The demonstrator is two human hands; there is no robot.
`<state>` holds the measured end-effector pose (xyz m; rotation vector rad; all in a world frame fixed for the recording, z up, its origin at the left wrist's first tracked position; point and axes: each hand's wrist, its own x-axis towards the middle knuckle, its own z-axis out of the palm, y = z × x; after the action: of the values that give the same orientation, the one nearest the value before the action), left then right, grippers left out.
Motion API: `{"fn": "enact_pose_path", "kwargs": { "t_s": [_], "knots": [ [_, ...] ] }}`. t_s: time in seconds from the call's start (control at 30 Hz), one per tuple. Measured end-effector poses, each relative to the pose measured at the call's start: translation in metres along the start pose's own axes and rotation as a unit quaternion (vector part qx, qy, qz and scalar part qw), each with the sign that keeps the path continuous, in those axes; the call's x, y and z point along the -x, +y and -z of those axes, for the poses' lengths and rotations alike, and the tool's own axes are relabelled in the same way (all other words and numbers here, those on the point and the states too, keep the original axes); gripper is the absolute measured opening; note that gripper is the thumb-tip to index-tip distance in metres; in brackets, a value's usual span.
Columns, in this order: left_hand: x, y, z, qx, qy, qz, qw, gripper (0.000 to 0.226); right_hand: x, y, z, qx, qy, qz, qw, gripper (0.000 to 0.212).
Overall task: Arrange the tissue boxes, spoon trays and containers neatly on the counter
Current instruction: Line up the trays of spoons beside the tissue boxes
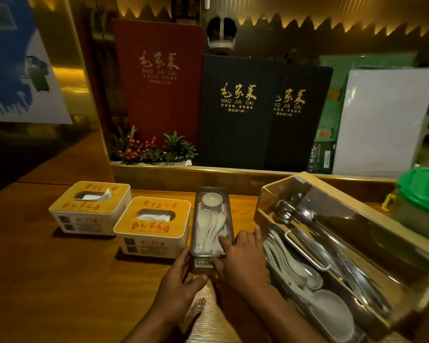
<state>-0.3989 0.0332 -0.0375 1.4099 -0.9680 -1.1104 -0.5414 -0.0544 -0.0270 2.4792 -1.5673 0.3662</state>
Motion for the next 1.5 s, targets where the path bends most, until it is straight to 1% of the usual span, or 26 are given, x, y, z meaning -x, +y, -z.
{"fn": "enact_pose_path", "kwargs": {
  "t_s": [0.07,0.23,0.37,0.53,0.7,0.8,0.87,0.93,0.97,1.03,1.1,1.17,1.23,1.33,1.4,1.43,1.5],
  "knots": [
    [-0.003,0.001,0.002,-0.002,-0.005,-0.002,1.0,0.068,-0.001,-0.002,0.0,0.001,0.001,-0.011,1.0,0.061],
    [-0.009,0.008,0.007,-0.021,-0.032,-0.016,0.999,0.066,-0.005,-0.009,-0.001,-0.043,-0.002,-0.028,0.999,0.058],
    [-0.013,0.007,0.012,-0.032,-0.03,-0.022,0.999,0.066,-0.009,-0.015,-0.001,-0.058,-0.008,-0.04,0.998,0.057],
    [-0.014,0.012,0.021,-0.038,-0.032,-0.013,0.999,0.068,-0.011,-0.016,-0.002,-0.068,-0.02,-0.051,0.996,0.059],
    [-0.017,0.011,0.022,-0.034,-0.051,0.005,0.998,0.072,-0.01,-0.018,-0.005,-0.066,-0.012,-0.054,0.996,0.058],
    [-0.018,0.008,0.02,-0.035,-0.049,0.017,0.998,0.075,-0.007,-0.019,-0.001,-0.077,-0.01,-0.05,0.996,0.06],
    [-0.018,0.007,0.016,-0.048,-0.031,0.026,0.998,0.077,-0.006,-0.016,0.007,-0.092,-0.046,-0.047,0.994,0.063],
    [-0.013,0.011,0.009,-0.079,0.024,0.037,0.996,0.075,-0.004,-0.01,0.017,-0.091,-0.083,-0.032,0.992,0.067],
    [-0.01,0.014,0.006,-0.103,0.062,0.037,0.992,0.071,-0.003,-0.006,0.021,-0.09,-0.096,-0.02,0.991,0.069],
    [-0.004,0.02,-0.004,-0.137,0.124,0.022,0.982,0.055,0.001,0.007,0.03,-0.115,-0.114,-0.016,0.987,0.071],
    [0.003,0.026,-0.012,-0.139,0.153,-0.028,0.978,0.042,0.003,0.024,0.04,-0.166,-0.106,-0.038,0.98,0.066],
    [0.007,0.032,-0.022,-0.143,0.132,-0.079,0.978,0.04,0.005,0.045,0.052,-0.201,-0.079,-0.061,0.974,0.057],
    [0.007,0.042,-0.036,-0.15,0.083,-0.096,0.981,0.04,0.01,0.068,0.065,-0.221,-0.057,-0.087,0.97,0.048],
    [0.006,0.052,-0.061,-0.166,-0.013,-0.088,0.982,0.035,0.022,0.102,0.083,-0.192,-0.018,-0.141,0.971,0.046],
    [0.006,0.053,-0.079,-0.183,-0.059,-0.072,0.979,0.035,0.032,0.123,0.095,-0.171,0.008,-0.192,0.966,0.047],
    [0.007,0.051,-0.087,-0.187,-0.067,-0.06,0.978,0.035,0.039,0.133,0.099,-0.171,0.023,-0.213,0.962,0.046],
    [0.007,0.046,-0.101,-0.187,-0.066,-0.029,0.98,0.037,0.055,0.15,0.103,-0.211,0.055,-0.238,0.946,0.037]
  ]
}}
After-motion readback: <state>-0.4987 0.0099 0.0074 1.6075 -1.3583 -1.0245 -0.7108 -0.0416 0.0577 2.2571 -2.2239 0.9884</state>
